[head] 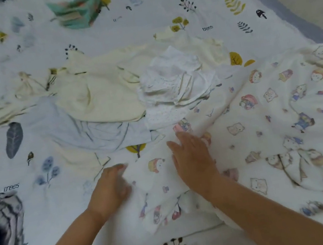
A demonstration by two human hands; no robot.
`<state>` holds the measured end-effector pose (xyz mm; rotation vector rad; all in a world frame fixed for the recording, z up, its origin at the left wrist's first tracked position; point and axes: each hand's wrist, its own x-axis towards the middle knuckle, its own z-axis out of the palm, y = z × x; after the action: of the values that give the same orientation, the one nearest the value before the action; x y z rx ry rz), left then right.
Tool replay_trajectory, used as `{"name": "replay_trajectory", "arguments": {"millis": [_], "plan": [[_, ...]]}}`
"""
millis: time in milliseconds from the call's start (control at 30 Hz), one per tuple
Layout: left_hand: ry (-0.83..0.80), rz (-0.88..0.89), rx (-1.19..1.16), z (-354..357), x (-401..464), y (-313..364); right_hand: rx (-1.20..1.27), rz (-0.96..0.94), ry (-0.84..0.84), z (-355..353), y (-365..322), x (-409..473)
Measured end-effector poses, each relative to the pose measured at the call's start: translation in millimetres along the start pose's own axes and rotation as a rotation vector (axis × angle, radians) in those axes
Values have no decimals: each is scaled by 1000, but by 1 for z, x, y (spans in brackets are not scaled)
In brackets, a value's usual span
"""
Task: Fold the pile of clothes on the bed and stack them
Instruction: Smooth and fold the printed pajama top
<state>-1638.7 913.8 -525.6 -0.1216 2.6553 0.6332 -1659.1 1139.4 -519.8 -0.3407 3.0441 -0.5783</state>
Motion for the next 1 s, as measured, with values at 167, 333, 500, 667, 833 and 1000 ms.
{"name": "replay_trajectory", "arguments": {"millis": [167,333,500,667,833,1000], "plan": [[-13,214,122,0,21,20,-162,-132,-329,17,-16,30],[-42,379,-240,-37,12,44,-113,-202,-472,-11,-20,44],[-200,243,-305,-88,4,35,445,-81,-251,-74,-24,46],[-282,165,-67,-127,6,10,496,-164,-219,-96,-48,62],[-313,80,-550,-180,17,-30,576,-96,-50,-91,-57,100],[59,-180,-841,-171,54,-52,200,-11,46,-51,-60,125]]}}
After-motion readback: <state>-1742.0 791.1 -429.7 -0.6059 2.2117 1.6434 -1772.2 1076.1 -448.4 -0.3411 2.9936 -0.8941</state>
